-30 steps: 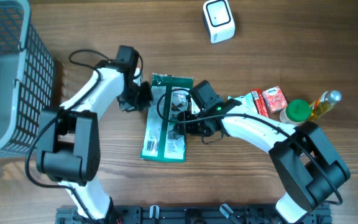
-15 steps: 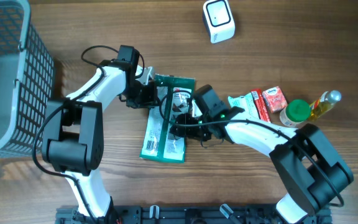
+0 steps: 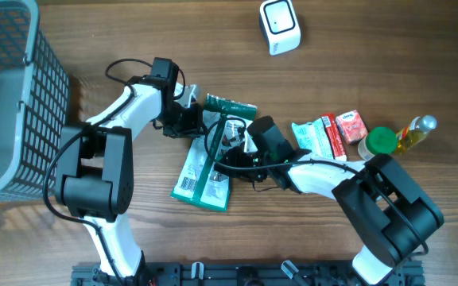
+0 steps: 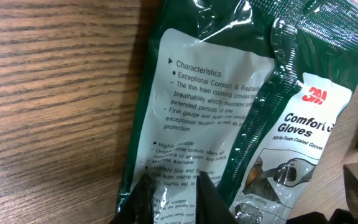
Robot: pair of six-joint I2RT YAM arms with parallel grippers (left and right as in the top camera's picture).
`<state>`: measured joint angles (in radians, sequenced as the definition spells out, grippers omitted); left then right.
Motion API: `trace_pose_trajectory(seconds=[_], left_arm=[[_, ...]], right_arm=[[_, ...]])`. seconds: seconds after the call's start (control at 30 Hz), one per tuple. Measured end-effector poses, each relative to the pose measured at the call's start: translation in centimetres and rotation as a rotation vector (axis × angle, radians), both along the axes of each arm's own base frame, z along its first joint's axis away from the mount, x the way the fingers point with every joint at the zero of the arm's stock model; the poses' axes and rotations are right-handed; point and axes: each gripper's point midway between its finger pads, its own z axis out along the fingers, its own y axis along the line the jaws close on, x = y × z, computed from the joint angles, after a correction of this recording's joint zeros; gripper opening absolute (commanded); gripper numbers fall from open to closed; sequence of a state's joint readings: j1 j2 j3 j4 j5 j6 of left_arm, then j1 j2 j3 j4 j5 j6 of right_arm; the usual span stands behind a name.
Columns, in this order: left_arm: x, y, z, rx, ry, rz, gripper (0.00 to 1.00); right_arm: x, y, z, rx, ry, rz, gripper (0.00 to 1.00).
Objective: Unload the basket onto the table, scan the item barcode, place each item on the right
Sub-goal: 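Grasp the glove pack edge with the right gripper beside the left gripper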
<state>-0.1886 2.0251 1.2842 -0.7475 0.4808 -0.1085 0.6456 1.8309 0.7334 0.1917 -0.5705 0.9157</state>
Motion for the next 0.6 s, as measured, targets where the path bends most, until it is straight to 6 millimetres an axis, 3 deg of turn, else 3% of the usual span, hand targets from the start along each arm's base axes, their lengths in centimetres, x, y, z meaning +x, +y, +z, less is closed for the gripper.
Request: trace_pose_trajectory(seconds=[0.17,0.23,0.3,0.43,0.6], left_arm=[[0.0,0.0,0.0,-0.001,-0.001,0.000,0.11],[0.1,-0.1,0.0,-0.004,-0.002,0.000,0.10],[0.1,-0.1,0.0,-0.004,-0.002,0.000,0.10],[0.1,0.0,0.0,0.000,0.001,0.006,0.04],[0.1,0.2,-0.2,0.017,0.069,0.147,0.08]], right_arm=[[-1.4,1.0,0.1,0.004,0.043,0.016,0.40],[-1.5,1.7,0.2,0.012,0.028,0.016,0.25],[-1.2,1.6,0.0,0.006,0.016,-0.008,0.20],[-0.6,0.7,-0.4,-0.009,0.006,-0.008,0.43],[3.4,-5.5,0.5,0.072,0.091,-0.087,0.59]])
